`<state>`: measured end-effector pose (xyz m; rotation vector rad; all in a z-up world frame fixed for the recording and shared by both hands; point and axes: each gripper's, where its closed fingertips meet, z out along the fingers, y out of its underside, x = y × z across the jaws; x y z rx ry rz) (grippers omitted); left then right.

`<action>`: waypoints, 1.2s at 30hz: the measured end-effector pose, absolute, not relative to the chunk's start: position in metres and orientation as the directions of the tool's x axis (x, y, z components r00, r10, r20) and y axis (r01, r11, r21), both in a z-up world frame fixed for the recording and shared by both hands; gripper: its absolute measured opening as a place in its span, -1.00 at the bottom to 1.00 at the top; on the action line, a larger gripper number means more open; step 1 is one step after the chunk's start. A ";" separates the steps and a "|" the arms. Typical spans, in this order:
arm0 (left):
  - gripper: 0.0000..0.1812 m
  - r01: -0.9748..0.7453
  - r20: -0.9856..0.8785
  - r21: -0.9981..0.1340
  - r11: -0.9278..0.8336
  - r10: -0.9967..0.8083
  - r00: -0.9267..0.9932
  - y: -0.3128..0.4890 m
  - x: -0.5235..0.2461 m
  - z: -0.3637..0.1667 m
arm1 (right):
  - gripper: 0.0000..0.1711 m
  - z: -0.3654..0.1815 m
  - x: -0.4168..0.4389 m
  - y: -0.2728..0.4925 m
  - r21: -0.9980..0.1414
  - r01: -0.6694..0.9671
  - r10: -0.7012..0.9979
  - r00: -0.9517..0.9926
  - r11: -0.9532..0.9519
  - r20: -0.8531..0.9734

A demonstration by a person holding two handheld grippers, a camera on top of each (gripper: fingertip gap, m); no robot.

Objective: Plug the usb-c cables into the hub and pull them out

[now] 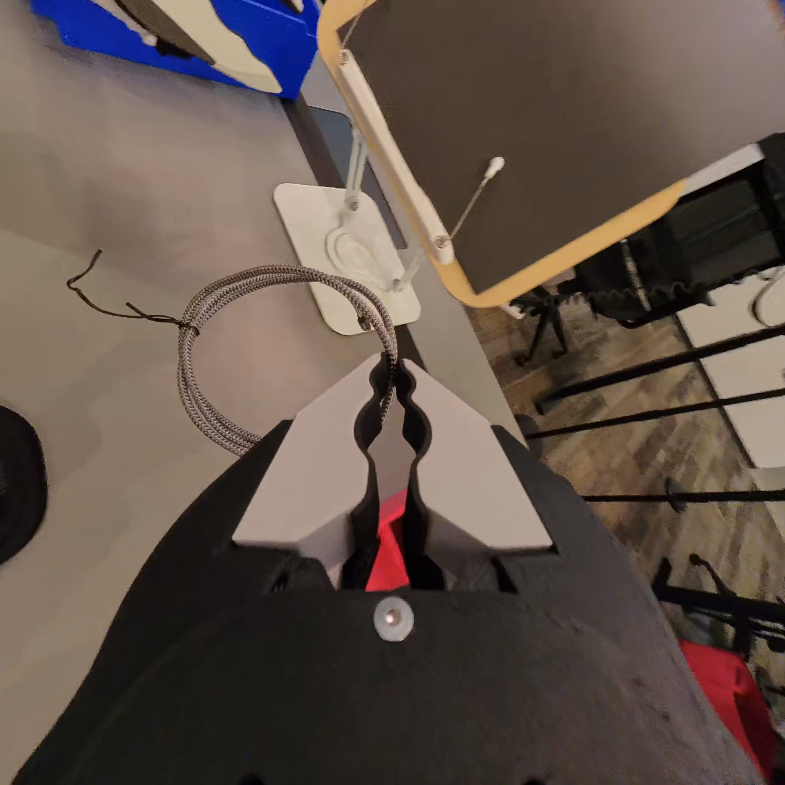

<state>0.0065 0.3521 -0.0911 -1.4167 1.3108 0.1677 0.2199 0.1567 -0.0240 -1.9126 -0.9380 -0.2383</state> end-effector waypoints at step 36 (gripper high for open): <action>-0.46 -0.752 -0.684 -0.617 0.230 -0.629 0.369 0.358 0.003 -0.097 | -0.93 -0.219 0.463 0.072 -0.240 0.396 0.268 0.861 -0.886 0.433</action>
